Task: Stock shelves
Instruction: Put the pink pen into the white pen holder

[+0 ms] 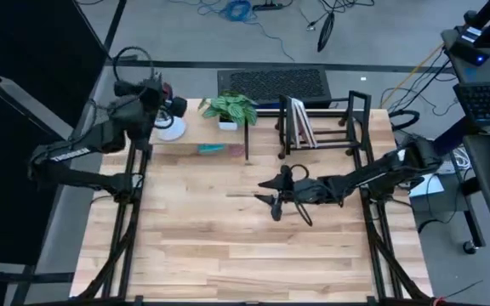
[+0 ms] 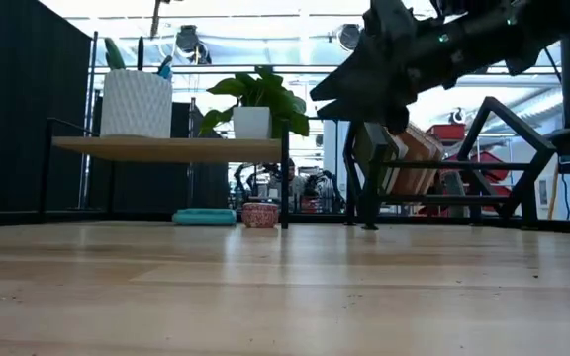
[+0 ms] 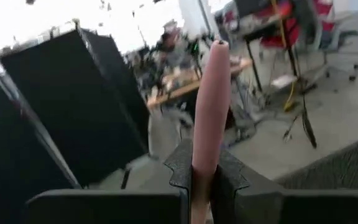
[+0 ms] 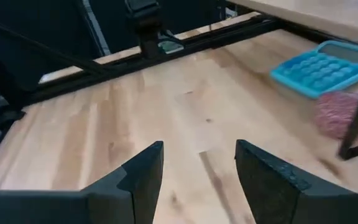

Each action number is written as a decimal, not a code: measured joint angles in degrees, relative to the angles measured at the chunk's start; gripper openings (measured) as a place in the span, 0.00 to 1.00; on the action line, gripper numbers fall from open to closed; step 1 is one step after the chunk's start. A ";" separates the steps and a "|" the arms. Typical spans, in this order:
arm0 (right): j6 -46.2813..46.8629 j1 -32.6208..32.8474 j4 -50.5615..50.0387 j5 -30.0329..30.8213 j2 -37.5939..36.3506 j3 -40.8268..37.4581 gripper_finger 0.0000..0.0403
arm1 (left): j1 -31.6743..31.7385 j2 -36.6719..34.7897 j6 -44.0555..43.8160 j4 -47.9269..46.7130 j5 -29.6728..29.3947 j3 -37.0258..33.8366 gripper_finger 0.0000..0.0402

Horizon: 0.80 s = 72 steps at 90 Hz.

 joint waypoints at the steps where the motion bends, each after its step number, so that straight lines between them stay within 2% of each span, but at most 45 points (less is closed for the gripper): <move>1: 0.03 0.06 0.03 -0.01 0.05 0.00 0.45 | 0.37 0.00 -1.36 -1.28 0.65 0.00 0.02; 13: 0.15 0.55 0.26 -0.02 0.29 0.00 0.45 | 2.76 -0.18 -14.09 -14.62 4.80 -0.09 0.02; 39: 0.14 0.53 2.60 0.03 0.33 0.00 0.45 | 2.05 -1.34 -27.07 -30.42 5.53 -0.09 0.02; 51: 0.13 0.41 2.75 0.01 0.33 0.00 0.45 | 2.19 -1.67 -28.73 -29.73 5.18 -1.57 0.02; 72: 0.89 0.27 3.57 0.04 0.33 0.00 0.45 | 2.69 -1.79 -25.46 -25.63 3.74 -1.84 0.02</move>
